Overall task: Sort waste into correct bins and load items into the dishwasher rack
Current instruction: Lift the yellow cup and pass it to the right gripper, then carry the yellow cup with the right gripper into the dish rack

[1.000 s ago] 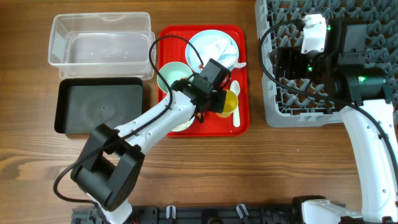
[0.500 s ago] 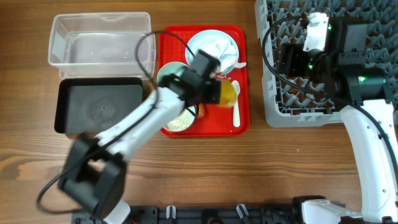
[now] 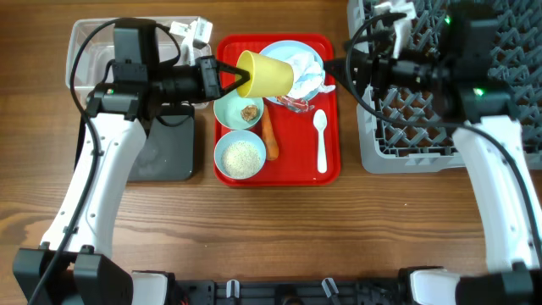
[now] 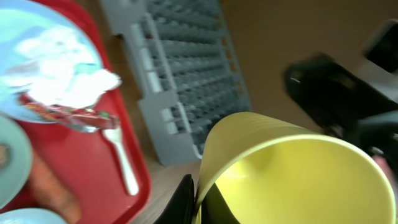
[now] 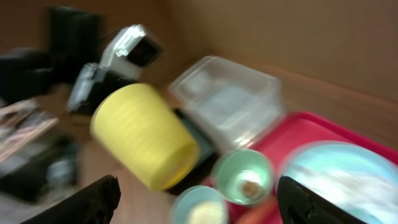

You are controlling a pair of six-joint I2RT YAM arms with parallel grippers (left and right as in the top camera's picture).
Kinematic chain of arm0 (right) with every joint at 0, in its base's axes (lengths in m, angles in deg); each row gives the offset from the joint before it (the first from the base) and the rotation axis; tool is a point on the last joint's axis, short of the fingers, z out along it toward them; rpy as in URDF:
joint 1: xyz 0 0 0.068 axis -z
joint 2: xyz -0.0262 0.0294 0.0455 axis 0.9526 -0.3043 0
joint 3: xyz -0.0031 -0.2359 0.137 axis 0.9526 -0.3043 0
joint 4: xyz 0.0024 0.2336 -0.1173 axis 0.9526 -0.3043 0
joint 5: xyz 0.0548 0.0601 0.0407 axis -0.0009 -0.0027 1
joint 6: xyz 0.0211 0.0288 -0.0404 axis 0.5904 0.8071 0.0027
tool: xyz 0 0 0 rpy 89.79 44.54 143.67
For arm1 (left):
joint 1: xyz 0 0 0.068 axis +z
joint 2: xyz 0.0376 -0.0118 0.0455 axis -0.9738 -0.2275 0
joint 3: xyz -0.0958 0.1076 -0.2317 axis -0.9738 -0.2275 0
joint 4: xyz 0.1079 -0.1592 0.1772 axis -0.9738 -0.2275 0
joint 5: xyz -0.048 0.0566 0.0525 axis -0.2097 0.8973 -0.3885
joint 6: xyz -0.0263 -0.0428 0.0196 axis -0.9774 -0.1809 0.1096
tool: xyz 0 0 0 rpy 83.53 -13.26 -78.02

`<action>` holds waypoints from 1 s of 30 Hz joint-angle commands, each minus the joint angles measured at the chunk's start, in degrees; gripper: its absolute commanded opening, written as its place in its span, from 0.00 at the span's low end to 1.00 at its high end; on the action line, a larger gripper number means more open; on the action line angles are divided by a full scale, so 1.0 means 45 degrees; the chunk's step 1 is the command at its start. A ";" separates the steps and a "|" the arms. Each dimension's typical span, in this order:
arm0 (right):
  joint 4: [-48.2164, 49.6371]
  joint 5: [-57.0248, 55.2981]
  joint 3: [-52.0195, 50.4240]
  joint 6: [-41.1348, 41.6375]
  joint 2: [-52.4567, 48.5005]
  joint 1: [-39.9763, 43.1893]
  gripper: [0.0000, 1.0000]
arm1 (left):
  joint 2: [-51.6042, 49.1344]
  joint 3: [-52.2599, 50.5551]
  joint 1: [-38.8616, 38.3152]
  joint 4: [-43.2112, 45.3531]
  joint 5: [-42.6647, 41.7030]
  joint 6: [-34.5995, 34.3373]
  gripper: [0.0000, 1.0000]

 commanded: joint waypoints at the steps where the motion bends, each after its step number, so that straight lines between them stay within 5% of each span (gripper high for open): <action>1: 0.0622 0.5032 -0.0131 -0.0340 -0.1452 -0.0194 0.84 | -0.0102 0.0087 0.0044 0.0719 -0.2803 0.0423 0.04; 19: 0.1899 0.6853 -0.0131 -0.0758 -0.2497 -0.1705 0.83 | -0.0189 0.0083 -0.0651 0.1341 -0.1763 0.0335 0.04; 23: 0.1943 0.6742 -0.0131 -0.0656 -0.2497 -0.1909 0.67 | -0.0272 0.0083 -0.0908 0.1370 -0.1729 0.0335 0.04; 30: 0.2001 0.6747 -0.0131 -0.0418 -0.2497 -0.1914 0.62 | -0.0272 0.0083 -0.0908 0.1511 -0.1729 0.0335 0.04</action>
